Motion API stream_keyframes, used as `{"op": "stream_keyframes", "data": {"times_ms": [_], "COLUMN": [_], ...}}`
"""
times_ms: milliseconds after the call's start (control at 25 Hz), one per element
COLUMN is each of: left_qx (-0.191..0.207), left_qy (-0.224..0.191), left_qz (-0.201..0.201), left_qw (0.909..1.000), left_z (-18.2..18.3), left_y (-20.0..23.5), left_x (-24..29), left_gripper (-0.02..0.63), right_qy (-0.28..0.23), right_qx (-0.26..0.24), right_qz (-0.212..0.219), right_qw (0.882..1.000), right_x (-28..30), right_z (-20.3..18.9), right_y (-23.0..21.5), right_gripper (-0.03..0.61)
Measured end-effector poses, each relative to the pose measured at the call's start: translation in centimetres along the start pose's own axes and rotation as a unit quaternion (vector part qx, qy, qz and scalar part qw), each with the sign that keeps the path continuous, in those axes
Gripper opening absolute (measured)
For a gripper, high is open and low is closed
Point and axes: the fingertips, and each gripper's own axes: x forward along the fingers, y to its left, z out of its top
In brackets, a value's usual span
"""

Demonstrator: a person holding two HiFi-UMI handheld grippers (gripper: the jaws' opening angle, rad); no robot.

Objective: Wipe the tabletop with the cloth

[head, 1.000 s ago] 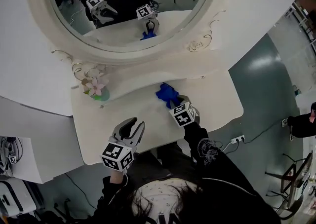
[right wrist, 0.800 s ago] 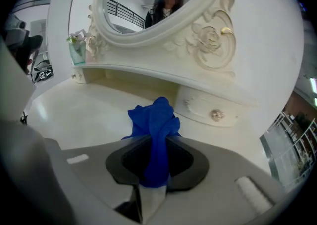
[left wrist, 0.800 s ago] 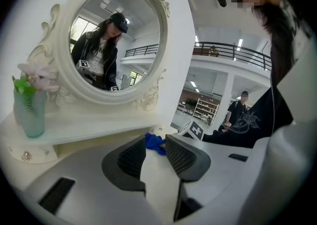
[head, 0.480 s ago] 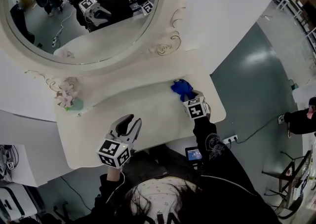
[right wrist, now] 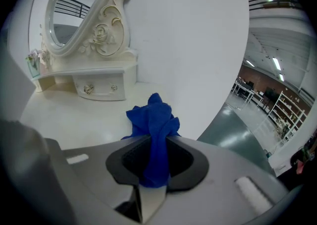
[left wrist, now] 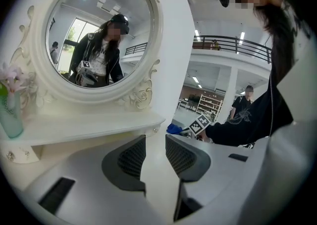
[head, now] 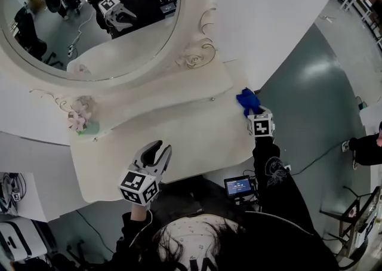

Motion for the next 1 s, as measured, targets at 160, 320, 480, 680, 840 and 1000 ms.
{"op": "stream_keyframes", "data": {"times_ms": [160,320,480,680,840,1000], "left_qx": [-0.008,-0.015,-0.024,-0.029,-0.034,-0.035], "left_qy": [-0.002,-0.008,-0.016,-0.025,-0.035,-0.040], "left_qz": [0.013,0.025,0.039,0.046,0.047,0.052], "left_qw": [0.9999,0.9995,0.9988,0.9982,0.9977,0.9972], "left_z": [-0.5,-0.7,-1.1,-1.9,-2.4,-3.3], "left_y": [0.8,1.7,3.3,5.0,6.6,8.7], "left_x": [-0.8,-2.3,-4.3,-7.4,-10.6,-14.7], "left_gripper": [0.124,0.124,0.124,0.124,0.124,0.124], "right_qy": [0.012,0.021,-0.001,-0.025,-0.038,-0.040], "right_qx": [0.008,-0.005,-0.002,-0.005,-0.005,-0.017], "right_qz": [-0.011,-0.029,-0.011,0.008,0.040,0.073], "right_qw": [1.000,0.999,1.000,1.000,0.998,0.996], "right_x": [0.0,-0.7,-1.8,-4.8,-7.2,-9.4], "right_z": [-0.1,0.5,1.7,3.4,4.5,4.7], "right_y": [-0.8,-0.7,1.9,6.6,12.4,19.3], "right_gripper": [0.084,0.086,0.086,0.086,0.086,0.086]}}
